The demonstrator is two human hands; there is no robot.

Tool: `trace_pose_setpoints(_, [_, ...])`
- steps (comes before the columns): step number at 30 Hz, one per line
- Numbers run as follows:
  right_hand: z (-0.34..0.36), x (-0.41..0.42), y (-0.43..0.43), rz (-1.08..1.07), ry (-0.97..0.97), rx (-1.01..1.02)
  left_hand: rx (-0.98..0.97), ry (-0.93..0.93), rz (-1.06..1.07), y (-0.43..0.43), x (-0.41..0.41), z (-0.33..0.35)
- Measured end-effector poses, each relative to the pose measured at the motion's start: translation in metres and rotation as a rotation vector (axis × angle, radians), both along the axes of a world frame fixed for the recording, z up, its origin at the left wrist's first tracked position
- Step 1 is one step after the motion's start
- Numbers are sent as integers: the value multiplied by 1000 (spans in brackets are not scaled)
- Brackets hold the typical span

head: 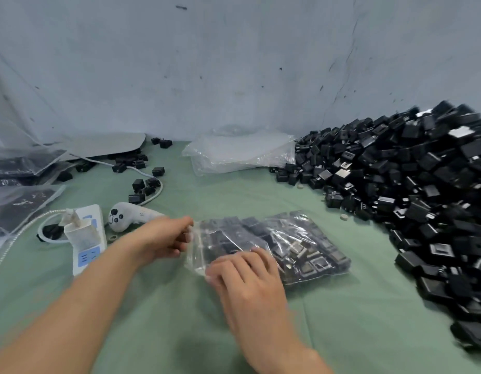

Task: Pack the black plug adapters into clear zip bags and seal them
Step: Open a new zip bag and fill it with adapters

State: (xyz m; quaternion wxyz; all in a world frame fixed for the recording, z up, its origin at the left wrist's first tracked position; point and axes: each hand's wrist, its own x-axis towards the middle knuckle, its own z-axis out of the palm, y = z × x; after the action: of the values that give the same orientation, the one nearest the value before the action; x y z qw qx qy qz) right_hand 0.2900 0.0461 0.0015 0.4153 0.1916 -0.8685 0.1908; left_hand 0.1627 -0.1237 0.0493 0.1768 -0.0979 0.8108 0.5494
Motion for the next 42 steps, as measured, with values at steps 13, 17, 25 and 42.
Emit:
trace_pose_setpoints(13, [217,-70,92,122,-224,-1092,183,212,-74,40,2,246])
trace_pose_setpoints(17, [219,-89,95,146,-309,-1055,99,252,-6,41,3,251])
trace_pose_setpoints(25, [219,-126,105,45,-560,-935,33,196,92,48,-24,225])
trace_pose_setpoints(42, [72,-100,140,328,-468,-992,458,501,208,75,5,37])
